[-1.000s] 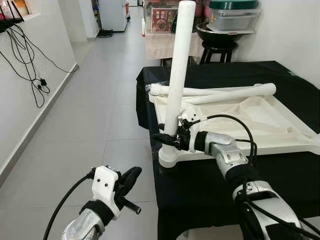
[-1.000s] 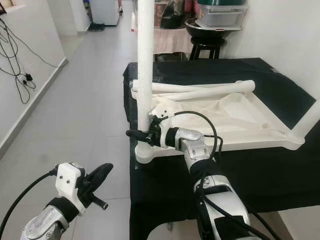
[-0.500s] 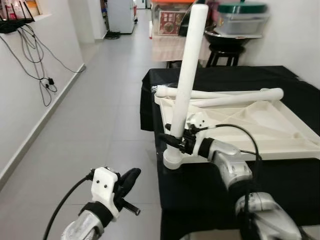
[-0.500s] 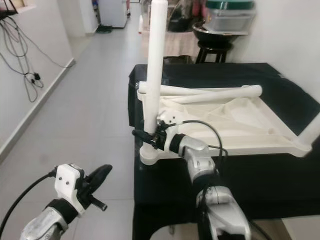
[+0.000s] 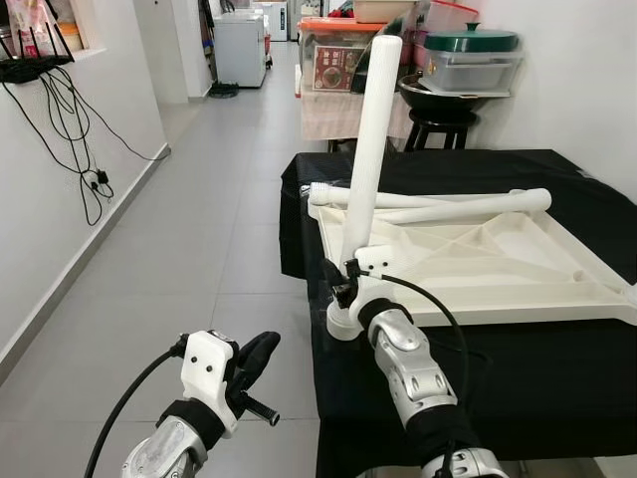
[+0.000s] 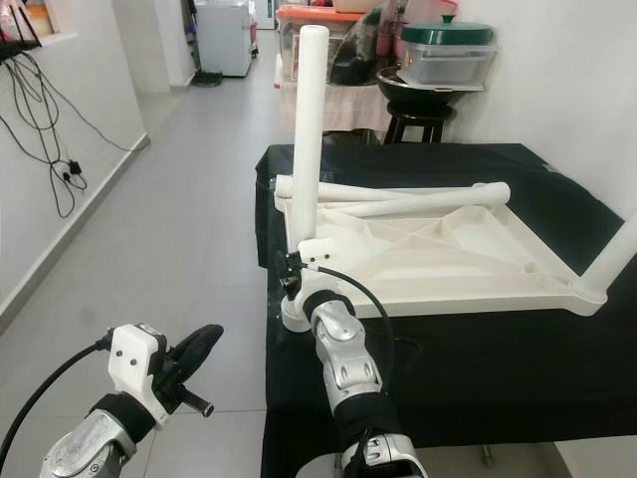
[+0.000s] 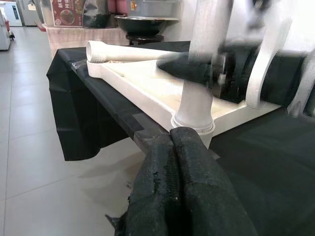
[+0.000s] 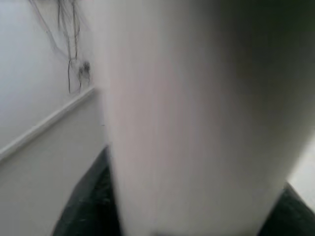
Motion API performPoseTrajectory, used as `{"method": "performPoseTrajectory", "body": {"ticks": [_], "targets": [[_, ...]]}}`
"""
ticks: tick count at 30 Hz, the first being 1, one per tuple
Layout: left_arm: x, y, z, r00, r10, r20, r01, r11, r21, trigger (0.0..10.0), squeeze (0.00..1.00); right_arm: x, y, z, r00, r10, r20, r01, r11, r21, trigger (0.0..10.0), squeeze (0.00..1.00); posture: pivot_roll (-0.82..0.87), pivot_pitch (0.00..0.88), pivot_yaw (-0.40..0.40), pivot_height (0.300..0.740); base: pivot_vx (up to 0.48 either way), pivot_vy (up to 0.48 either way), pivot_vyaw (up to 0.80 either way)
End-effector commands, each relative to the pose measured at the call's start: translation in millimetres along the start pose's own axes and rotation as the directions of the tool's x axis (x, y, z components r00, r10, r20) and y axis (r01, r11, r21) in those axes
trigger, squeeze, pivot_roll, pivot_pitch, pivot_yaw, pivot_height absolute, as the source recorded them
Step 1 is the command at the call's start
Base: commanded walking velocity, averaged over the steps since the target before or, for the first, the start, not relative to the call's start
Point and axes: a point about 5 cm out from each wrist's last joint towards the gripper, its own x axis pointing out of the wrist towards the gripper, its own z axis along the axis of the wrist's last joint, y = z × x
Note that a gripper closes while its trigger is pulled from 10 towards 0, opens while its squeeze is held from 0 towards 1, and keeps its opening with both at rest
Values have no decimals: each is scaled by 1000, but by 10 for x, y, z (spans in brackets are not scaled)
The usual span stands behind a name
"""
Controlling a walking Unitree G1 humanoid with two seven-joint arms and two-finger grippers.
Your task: Building children table
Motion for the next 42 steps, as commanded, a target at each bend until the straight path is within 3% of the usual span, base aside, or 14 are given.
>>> {"method": "performPoseTrajectory", "body": {"ticks": [1, 4, 6, 7, 8, 20, 21, 22, 29, 33, 38, 39, 40, 42], "targets": [[11, 1, -26, 1000, 6, -7, -6, 1000, 0, 10000, 0, -28, 5, -99, 998, 24, -55, -22, 999, 28, 10000, 1000, 72, 0, -51, 740, 0, 0, 0], [13, -4, -29, 1000, 7, -8, -7, 1000, -1, 10000, 0, -24, 33, -2, 998, 67, -18, -66, 996, 52, 10000, 1000, 70, 0, -48, 740, 0, 0, 0], [23, -7, -32, 1000, 0, -9, 0, 1000, -1, 10000, 0, 59, -17, 222, 954, 294, 62, -296, 955, 31, 10000, 953, 64, 0, -43, 740, 0, 0, 0], [27, -8, -32, 1000, -4, -10, 4, 1000, -1, 10000, 0, 83, -55, 287, 924, 376, 67, -377, 926, -1, 10000, 729, 64, 0, -42, 740, 0, 0, 0], [31, -9, -32, 1000, -9, -11, 9, 1000, 0, 10000, 0, 99, -121, 325, 882, 470, 33, -468, 882, -58, 10000, 0, 64, 0, -43, 740, 0, 0, 0], [33, -12, -33, 1000, -9, -11, 9, 1000, 2, 10000, 0, 160, -260, 533, 756, 653, -48, -654, 750, -101, 10000, 0, 73, 0, -44, 740, 0, 0, 0], [27, -14, -31, 1000, -6, -11, 6, 1000, 2, 10000, 0, 170, -260, 586, 722, 692, -33, -692, 718, -79, 3020, 0, 88, 0, -46, 740, 0, 0, 0], [24, -15, -31, 1000, -5, -11, 5, 1000, 3, 10000, 0, 169, -262, 598, 702, 712, -25, -712, 700, -59, 0, 0, 93, 0, -46, 740, 0, 0, 0], [19, -22, -33, 1000, -6, -13, 6, 1000, 5, 10000, 0, 153, -304, 544, 688, 726, -21, -726, 688, 2, 0, 0, 93, 0, -42, 740, 0, 0, 0], [16, -26, -36, 1000, -9, -16, 9, 1000, 5, 10000, 0, 128, -372, 459, 713, 701, -23, -700, 713, 26, 0, 0, 87, 0, -36, 740, 0, 0, 0], [1, -28, -35, 1000, -14, -20, 14, 1000, 4, 10000, 0, 66, -540, 216, 849, 526, -54, -526, 850, 24, 0, 0, 69, 0, -40, 740, 0, 0, 0], [-7, -28, -35, 1000, -14, -20, 14, 1000, 4, 10000, 0, 56, -567, 136, 888, 454, -72, -453, 891, 26, 0, 0, 68, 0, -41, 740, 0, 0, 0], [-20, -20, -32, 1000, -13, -21, 13, 1000, 4, 10000, 0, 7, -545, -86, 977, 184, -109, -181, 983, 39, 0, 0, 64, 0, -37, 740, 0, 0, 0], [-26, -15, -30, 1000, -12, -22, 12, 1000, 4, 10000, 0, -112, -442, -259, 991, 41, -130, -31, 997, 74, 0, 0, 63, 0, -34, 740, 0, 0, 0]]}}
